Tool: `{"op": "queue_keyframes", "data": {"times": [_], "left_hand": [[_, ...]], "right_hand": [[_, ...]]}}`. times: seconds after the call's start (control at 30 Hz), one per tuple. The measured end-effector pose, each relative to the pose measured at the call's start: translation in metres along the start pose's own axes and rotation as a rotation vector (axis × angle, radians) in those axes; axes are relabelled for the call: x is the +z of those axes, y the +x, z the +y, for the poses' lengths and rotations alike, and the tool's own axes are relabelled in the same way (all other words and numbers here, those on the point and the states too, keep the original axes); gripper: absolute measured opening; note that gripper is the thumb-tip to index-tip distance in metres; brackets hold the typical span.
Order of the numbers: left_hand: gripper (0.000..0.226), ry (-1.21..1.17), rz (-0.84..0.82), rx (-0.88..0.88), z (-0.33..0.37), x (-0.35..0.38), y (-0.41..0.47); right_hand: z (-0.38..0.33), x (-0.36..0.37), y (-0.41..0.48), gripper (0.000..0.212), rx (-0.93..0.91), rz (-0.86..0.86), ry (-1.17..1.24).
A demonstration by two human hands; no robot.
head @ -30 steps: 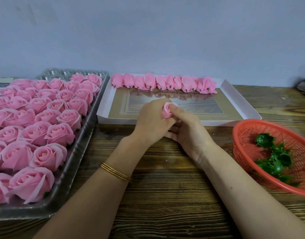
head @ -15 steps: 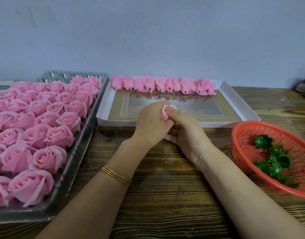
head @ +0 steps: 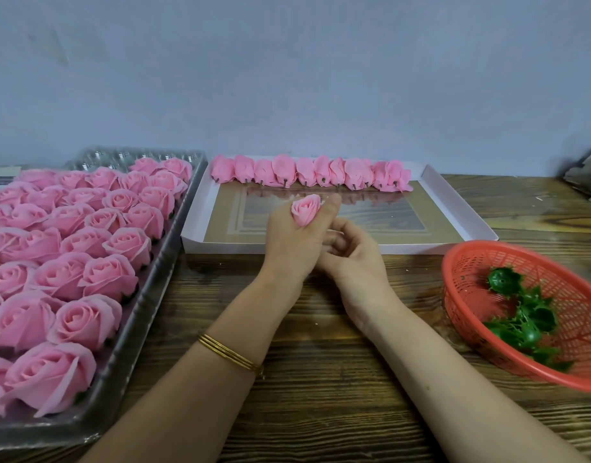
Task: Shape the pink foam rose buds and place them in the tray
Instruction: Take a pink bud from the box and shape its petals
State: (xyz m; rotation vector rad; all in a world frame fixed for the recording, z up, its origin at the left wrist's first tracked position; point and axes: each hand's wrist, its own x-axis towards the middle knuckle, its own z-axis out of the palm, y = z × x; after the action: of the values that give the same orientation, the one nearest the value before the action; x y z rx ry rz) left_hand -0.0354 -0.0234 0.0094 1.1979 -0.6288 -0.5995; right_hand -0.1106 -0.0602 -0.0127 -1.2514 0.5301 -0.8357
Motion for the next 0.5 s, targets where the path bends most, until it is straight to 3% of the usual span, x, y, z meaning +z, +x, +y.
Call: {"op": "queue_keyframes", "data": {"times": [0.13, 0.33, 0.5], "left_hand": [[0.029, -0.083, 0.016, -0.038, 0.0017, 0.0021, -0.0015], [0.046, -0.070, -0.029, -0.075, 0.0018, 0.0020, -0.0016], [0.024, -0.077, -0.069, -0.123, 0.0034, -0.0021, 0.0017]], "right_hand": [[0.0014, -0.0005, 0.0003, 0.036, -0.068, 0.013, -0.006], [-0.0008, 0.0017, -0.0020, 0.029, -0.122, 0.001, -0.093], [-0.0042, 0.0005, -0.0028, 0.020, -0.066, -0.021, -0.055]]}}
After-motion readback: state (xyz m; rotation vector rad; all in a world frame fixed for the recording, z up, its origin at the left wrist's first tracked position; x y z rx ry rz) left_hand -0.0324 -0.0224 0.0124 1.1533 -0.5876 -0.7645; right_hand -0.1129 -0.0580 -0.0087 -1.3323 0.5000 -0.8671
